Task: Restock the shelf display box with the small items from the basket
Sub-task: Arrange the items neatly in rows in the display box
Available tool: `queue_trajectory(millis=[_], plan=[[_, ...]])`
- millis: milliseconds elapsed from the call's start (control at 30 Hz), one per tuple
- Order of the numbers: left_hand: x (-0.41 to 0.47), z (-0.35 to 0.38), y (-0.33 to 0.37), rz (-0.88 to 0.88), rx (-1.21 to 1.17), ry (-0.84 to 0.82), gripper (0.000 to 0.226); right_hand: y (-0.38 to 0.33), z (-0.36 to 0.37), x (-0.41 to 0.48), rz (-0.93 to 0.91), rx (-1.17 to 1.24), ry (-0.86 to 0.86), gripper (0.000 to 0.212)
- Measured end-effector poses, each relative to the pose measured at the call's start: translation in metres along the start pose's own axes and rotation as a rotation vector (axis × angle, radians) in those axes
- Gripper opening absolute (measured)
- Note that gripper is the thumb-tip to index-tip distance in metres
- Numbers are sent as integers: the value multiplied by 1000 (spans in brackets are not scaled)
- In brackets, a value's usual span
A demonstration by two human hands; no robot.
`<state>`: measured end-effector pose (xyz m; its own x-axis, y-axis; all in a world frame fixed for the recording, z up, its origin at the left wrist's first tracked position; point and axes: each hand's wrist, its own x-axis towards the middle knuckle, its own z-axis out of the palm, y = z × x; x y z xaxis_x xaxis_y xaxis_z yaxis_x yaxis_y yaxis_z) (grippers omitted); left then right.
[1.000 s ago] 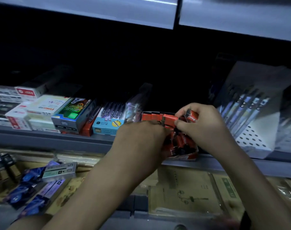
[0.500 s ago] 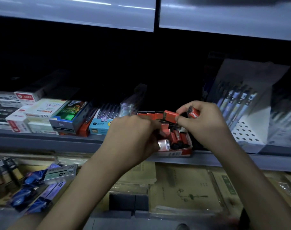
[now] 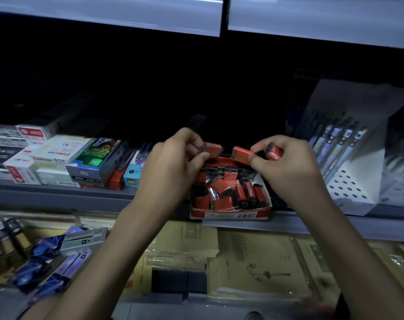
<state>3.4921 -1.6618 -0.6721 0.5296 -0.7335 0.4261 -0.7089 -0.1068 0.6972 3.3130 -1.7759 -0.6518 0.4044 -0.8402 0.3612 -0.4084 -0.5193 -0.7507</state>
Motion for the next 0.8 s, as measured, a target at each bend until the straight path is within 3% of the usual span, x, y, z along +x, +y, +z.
queue_trajectory(millis=[167, 267, 400, 533, 633, 700, 800], plan=[[6, 12, 6, -15, 280, 108, 22, -2, 10, 11, 16, -65, -26, 5], [2, 22, 12, 20, 459, 192, 27, 1, 18, 20, 66, -143, -102, 13], [3, 35, 12, 5, 605, 196, 15, 1, 29, 22, 56, -273, -73, 7], [4, 34, 9, 59, 489, 266, 16, -5, 29, 21, 82, -333, -116, 21], [-7, 19, 9, 61, 304, 277, 15, -7, 21, 14, 86, -306, -137, 16], [-19, 9, 4, 74, 254, 241, 13, -8, 13, 7, 23, -258, -126, 17], [-33, 1, -9, 59, 252, 131, 16, -13, 7, -6, -40, -145, -154, 34]])
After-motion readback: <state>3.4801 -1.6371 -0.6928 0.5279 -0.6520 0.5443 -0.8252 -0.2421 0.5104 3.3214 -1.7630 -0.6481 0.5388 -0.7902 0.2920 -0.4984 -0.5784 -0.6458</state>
